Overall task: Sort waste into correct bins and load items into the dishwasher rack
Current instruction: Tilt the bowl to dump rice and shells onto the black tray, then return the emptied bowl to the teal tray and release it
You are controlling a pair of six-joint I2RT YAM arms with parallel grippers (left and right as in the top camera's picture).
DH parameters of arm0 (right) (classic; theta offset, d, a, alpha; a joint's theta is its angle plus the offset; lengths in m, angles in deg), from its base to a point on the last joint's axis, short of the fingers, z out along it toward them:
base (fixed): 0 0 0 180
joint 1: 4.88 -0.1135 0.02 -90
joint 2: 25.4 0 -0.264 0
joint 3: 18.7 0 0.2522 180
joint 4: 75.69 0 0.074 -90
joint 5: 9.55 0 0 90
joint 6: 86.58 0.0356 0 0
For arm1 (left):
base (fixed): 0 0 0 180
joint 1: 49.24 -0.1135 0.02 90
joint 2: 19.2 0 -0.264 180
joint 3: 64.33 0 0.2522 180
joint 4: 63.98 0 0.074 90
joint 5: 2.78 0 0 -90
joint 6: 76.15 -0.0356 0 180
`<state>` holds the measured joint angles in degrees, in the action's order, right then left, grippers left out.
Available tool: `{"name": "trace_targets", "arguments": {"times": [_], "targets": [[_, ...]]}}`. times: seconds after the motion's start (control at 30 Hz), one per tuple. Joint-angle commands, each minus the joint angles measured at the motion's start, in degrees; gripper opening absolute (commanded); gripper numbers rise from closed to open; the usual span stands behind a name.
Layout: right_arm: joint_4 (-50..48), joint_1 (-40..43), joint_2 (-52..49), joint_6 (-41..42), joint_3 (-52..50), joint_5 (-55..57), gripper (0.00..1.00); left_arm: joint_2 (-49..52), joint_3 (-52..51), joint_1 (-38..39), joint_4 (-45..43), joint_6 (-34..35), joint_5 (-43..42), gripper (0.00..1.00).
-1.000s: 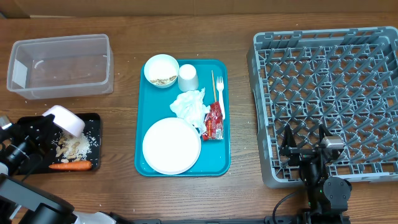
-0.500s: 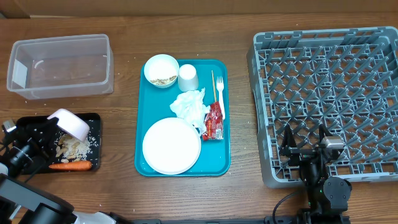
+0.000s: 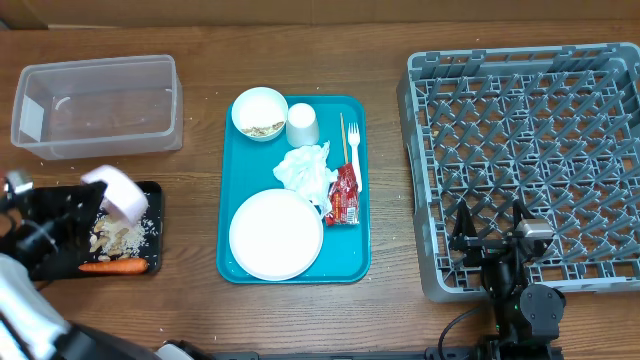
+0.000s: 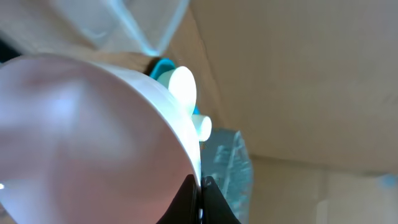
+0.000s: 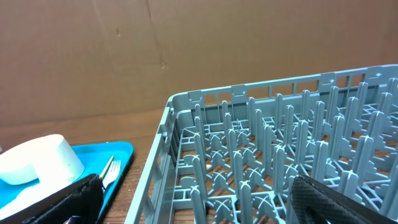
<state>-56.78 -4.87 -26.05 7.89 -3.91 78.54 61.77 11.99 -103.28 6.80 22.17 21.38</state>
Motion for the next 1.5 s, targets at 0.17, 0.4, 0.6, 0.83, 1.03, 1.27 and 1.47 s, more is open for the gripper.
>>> {"name": "trace_targets", "arguments": {"times": [0.17,0.4,0.6,0.83,1.03,1.27,1.47], "targets": [[-0.39,0.39,0.46,0.17,-0.55,0.37,1.00,-13.14,5.16,23.96,-2.75,4.52,22.10,0.04],[-0.39,0.39,0.46,0.17,-0.55,0.37,1.00,-11.56,5.11,51.54,-10.32,12.09,55.32,0.04],[-0.39,0.39,0.46,0.17,-0.55,0.37,1.00,-2.32,5.11,66.86,-17.44,13.99,70.01,0.04],[-0.39,0.39,0.46,0.17,-0.55,0.37,1.00,10.23,5.11,73.22,-22.71,14.21,76.56,0.04],[-0.42,0.39,0.46,0.17,-0.55,0.37,1.00,15.76,5.11,73.57,-21.92,15.08,76.30,0.04],[-0.42,0.39,0.46,0.17,-0.55,0.37,1.00,16.09,5.11,73.57,-21.49,15.04,76.28,0.15],[-0.42,0.39,0.46,0.17,-0.55,0.37,1.00,15.96,6.80,73.57,-19.80,14.78,72.39,0.17]]}}
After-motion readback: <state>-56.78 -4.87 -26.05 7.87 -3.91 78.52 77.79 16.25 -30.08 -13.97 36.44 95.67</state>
